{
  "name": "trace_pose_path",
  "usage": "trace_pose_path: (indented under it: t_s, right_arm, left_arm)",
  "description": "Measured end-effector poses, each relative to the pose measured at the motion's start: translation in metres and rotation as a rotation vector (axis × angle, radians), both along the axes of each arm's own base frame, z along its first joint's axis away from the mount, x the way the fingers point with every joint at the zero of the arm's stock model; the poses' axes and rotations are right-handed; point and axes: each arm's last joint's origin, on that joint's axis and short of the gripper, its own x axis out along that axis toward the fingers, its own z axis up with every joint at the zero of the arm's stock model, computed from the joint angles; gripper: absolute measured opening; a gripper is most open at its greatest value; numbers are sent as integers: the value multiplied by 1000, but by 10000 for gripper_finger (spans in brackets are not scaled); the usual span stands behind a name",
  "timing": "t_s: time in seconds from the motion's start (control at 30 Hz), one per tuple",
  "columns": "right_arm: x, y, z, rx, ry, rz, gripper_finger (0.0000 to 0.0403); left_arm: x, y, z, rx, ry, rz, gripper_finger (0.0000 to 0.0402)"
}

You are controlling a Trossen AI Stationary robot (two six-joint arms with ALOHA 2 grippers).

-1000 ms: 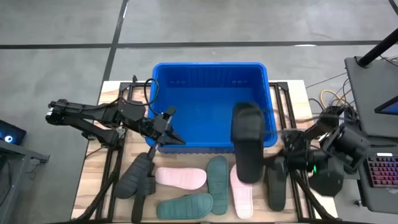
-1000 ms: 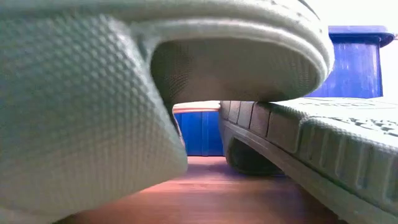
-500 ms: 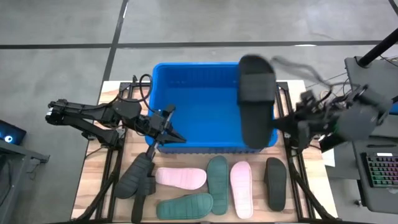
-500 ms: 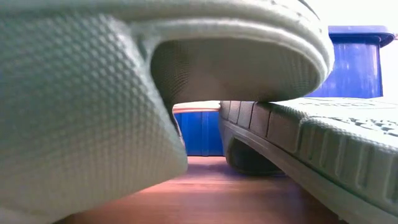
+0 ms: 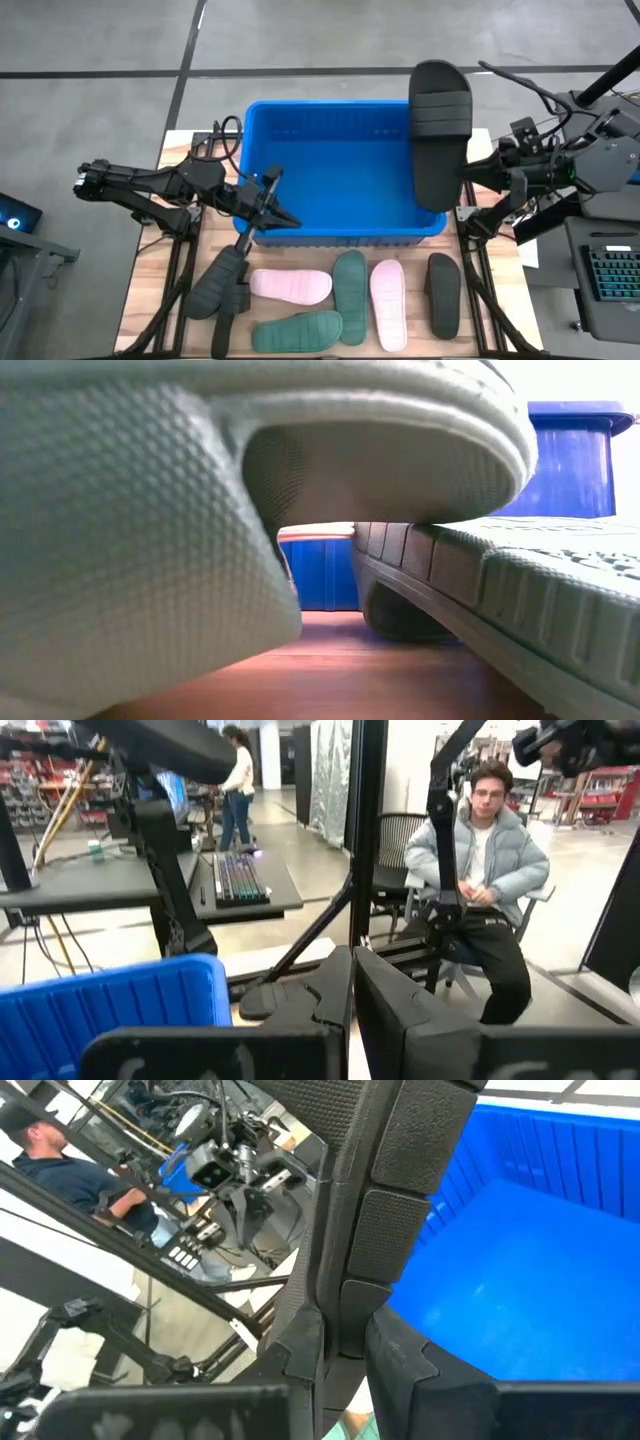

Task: Pick and place slides into bin
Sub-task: Put the black slide into the bin

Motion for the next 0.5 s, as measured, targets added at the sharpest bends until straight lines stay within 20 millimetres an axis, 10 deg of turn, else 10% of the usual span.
trace_pose_path:
  t_s: [0.5]
  right_arm:
    - [-34, -31, -47, 72, 26, -45, 39]
  left_arm:
    - [0, 0, 2, 15, -39, 10, 0]
